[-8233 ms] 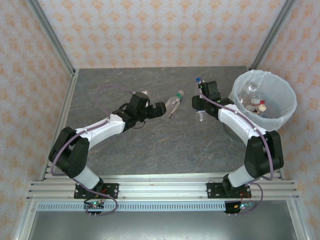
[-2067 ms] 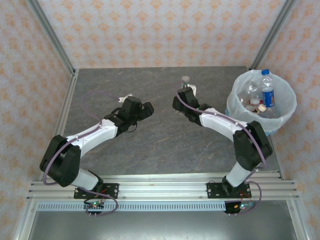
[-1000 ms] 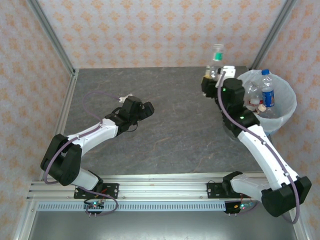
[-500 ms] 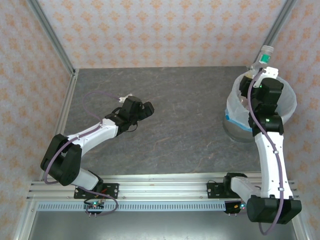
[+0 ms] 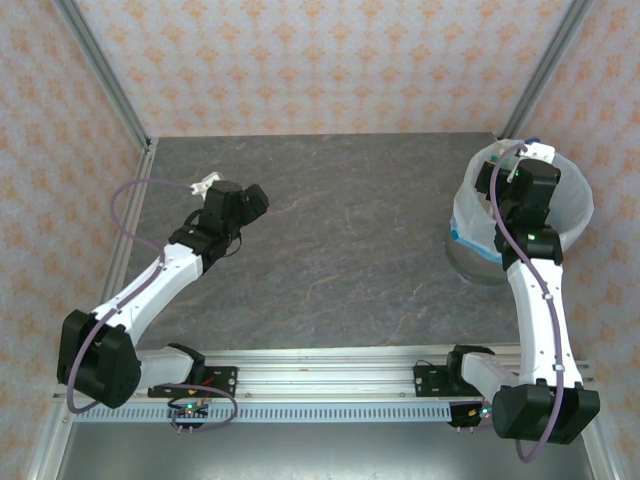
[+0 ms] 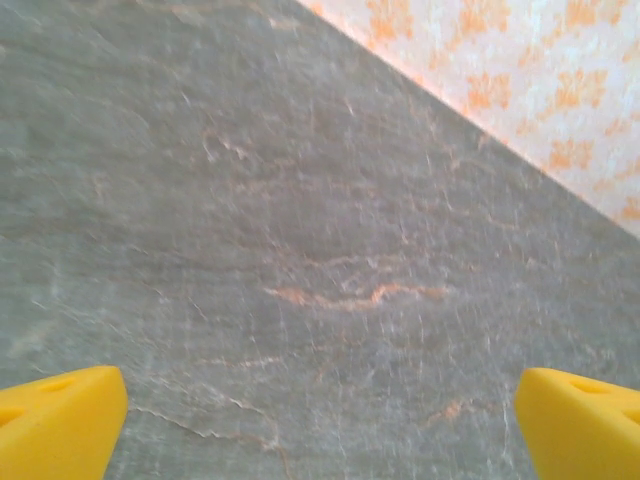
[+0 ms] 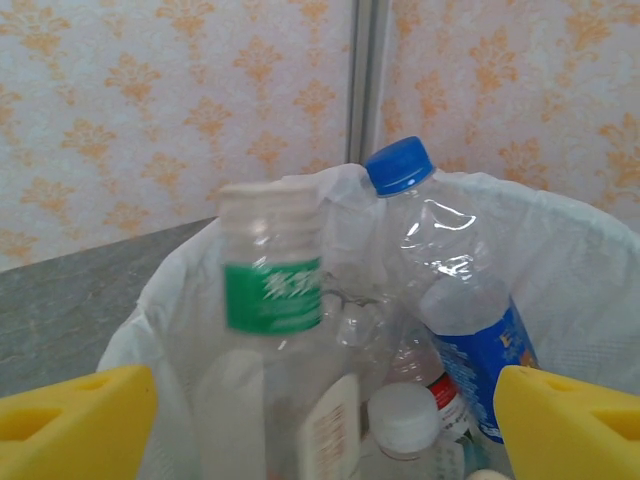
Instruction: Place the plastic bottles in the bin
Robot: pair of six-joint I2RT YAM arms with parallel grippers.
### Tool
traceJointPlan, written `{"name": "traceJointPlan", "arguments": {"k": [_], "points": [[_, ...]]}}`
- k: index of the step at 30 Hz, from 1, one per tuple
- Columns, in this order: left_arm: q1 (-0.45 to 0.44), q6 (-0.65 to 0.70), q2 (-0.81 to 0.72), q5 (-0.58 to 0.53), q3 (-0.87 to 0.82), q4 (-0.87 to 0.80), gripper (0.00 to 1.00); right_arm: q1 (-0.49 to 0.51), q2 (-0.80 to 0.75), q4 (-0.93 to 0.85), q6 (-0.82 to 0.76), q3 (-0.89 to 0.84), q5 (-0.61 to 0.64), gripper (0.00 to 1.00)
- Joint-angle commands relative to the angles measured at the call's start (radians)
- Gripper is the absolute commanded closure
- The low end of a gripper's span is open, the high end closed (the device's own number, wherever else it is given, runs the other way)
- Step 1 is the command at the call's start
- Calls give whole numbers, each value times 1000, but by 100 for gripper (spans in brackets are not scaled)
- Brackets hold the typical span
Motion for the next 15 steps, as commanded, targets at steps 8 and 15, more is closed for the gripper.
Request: {"name": "traceJointPlan", "arguments": {"k": [8, 15], "points": [[89, 90, -125, -219, -69, -90, 0, 196, -24, -43, -1, 105, -213, 1], [113, 191, -199, -480, -123, -53, 0, 408, 82, 50, -166, -10, -357, 1]]}}
